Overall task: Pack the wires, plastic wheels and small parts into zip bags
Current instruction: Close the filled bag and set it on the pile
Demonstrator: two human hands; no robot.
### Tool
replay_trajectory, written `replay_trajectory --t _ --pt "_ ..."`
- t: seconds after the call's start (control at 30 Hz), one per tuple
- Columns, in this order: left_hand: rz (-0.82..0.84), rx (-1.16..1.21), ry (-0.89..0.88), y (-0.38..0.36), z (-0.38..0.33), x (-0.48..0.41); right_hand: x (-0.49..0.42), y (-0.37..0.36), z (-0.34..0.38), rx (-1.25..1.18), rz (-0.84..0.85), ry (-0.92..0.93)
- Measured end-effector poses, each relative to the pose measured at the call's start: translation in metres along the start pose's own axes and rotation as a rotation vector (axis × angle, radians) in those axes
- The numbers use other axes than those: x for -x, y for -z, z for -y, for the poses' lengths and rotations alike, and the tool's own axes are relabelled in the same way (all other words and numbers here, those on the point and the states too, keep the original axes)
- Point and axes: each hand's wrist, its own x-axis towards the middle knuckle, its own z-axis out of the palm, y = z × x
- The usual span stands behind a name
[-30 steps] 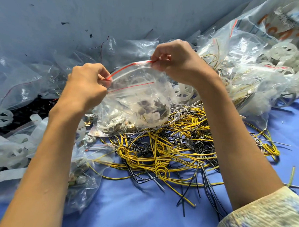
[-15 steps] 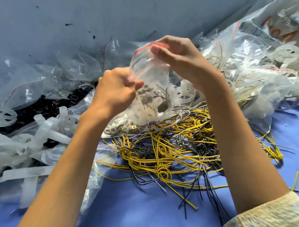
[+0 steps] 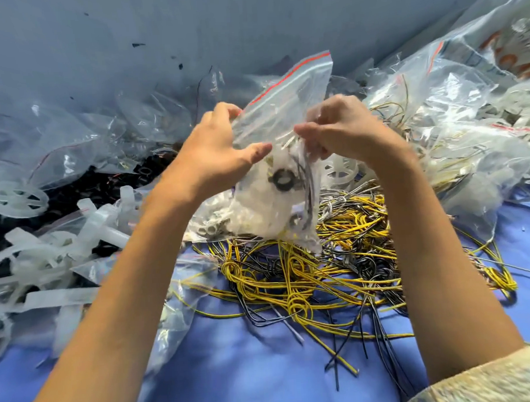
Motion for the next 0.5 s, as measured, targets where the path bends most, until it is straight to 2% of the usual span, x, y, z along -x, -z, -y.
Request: replay_trajectory --t 0.13,0.23,0.3,0.33,0.4,0.5 --pt "-0.029 -0.004 0.003 0.003 0.001 -0.001 -0.008 0.012 -0.016 -0.174 -0.394 -0.172" --pt "-0.006 -0.025 0.004 0.003 0.001 -0.001 -0.007 0.03 -0.032 -0.036 -0.598 -0.338" --pt "0.006 -0.027 0.002 0.003 0.0 -0.001 -0.005 0.035 -0.041 0.063 -0.584 -0.465" --pt "0.013 -0.024 0.0 0.002 -0.001 -0.001 -0.005 0.035 -0.045 0.094 -0.512 -0.518" --pt "0.033 -0.023 -0.007 0.0 -0.003 0.0 -0.004 0.03 -0.041 0.133 -0.39 -0.547" --pt "0.078 -0.037 -0.021 -0.002 -0.004 0.001 -0.005 0.02 -0.029 0.23 -0.362 -0.549"
